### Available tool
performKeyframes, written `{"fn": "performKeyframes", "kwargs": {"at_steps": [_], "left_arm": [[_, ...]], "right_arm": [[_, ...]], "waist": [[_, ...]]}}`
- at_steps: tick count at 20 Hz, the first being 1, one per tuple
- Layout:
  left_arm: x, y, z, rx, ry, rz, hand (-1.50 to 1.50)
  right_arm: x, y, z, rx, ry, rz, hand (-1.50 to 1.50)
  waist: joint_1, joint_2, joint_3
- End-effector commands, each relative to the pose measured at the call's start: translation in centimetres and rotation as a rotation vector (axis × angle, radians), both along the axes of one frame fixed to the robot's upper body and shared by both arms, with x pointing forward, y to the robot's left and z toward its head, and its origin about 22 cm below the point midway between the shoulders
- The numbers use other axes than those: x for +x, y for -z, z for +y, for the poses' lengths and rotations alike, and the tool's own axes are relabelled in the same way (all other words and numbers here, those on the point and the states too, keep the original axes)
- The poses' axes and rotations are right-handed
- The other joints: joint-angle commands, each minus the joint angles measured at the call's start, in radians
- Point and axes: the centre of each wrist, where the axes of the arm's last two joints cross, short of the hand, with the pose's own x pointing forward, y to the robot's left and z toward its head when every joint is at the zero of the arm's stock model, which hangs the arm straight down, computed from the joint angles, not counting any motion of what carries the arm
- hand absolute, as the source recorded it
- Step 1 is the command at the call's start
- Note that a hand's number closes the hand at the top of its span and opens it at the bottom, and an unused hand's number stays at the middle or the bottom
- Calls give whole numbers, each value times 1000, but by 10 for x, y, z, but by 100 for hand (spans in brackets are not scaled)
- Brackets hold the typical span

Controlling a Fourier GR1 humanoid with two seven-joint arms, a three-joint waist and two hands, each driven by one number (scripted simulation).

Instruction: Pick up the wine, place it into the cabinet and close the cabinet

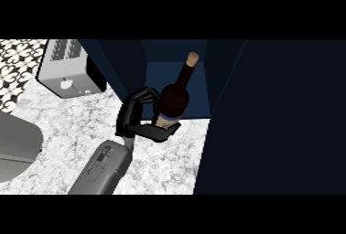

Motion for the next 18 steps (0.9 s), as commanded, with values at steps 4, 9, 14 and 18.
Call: {"fn": "performKeyframes", "kwargs": {"at_steps": [4,9,14,18], "left_arm": [[20,-1,-16,-1,-2,16,150],[45,-12,-20,-15,2,16,150],[55,-4,-23,-13,-28,48,150],[75,-19,-33,30,-53,46,150]], "right_arm": [[-43,-41,-14,92,-96,1,-150],[-36,-37,-13,95,-80,-9,-150],[-40,-28,-6,120,-95,-10,-150],[-32,-27,-10,125,-90,-29,-150]], "waist": [[-25,0,0],[-16,3,0],[-34,3,-1],[-42,10,0]]}}
